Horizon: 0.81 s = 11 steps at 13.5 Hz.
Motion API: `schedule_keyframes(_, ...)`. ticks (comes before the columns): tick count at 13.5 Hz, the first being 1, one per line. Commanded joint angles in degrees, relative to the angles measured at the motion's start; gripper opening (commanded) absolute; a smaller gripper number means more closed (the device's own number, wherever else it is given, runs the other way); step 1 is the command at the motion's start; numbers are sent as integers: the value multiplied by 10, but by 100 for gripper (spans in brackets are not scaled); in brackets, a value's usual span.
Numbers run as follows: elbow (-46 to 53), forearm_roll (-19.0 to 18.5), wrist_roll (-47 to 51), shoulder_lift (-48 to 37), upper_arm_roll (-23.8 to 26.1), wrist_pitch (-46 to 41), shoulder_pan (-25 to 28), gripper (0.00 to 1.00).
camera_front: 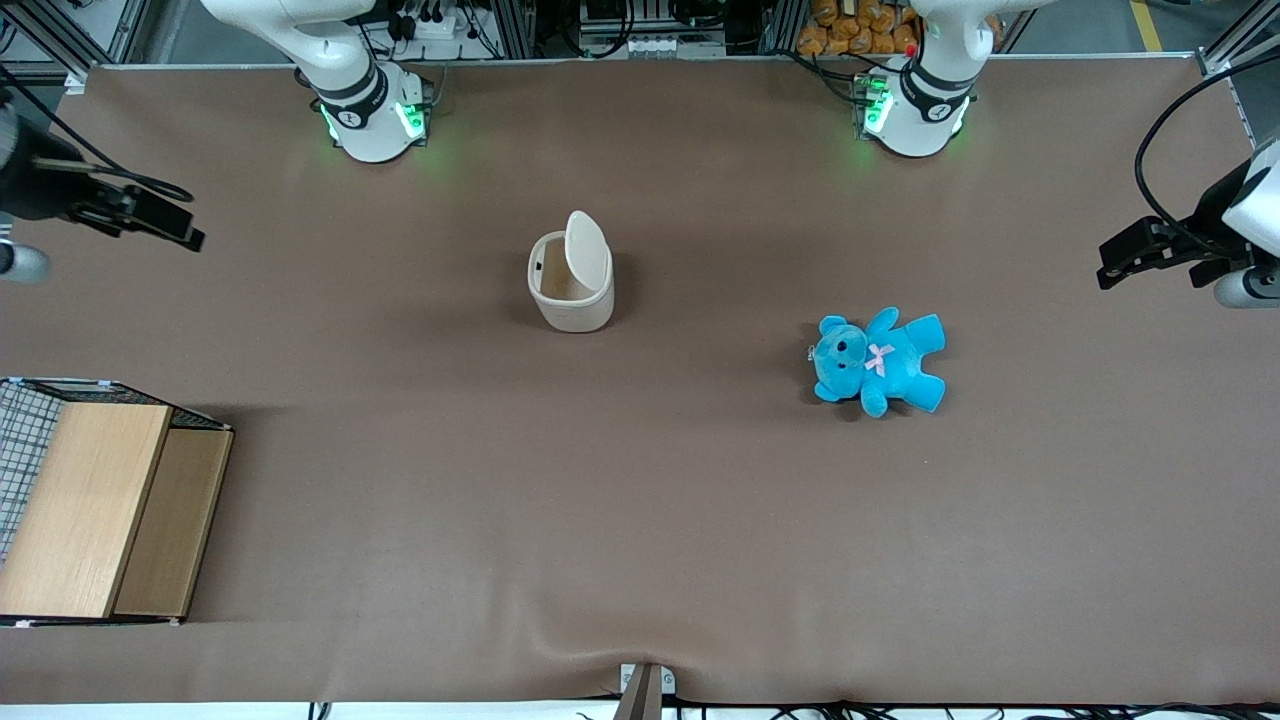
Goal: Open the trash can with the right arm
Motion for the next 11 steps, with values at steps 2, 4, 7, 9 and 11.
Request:
schedule_keyframes(2,-108,-30,-17,-95,10,31,-15,100)
schedule_keyframes(4,-168,-42,-46,-144,10,60,-15,100)
schedule_keyframes(7,-191,-48,-96,-159,7,76,-43,100)
schedule_keyframes(9,-132,-60,-97,-110,8,75,-42,100)
schedule_keyframes(11,-85,-53,-96,-63,6,43,-47,100)
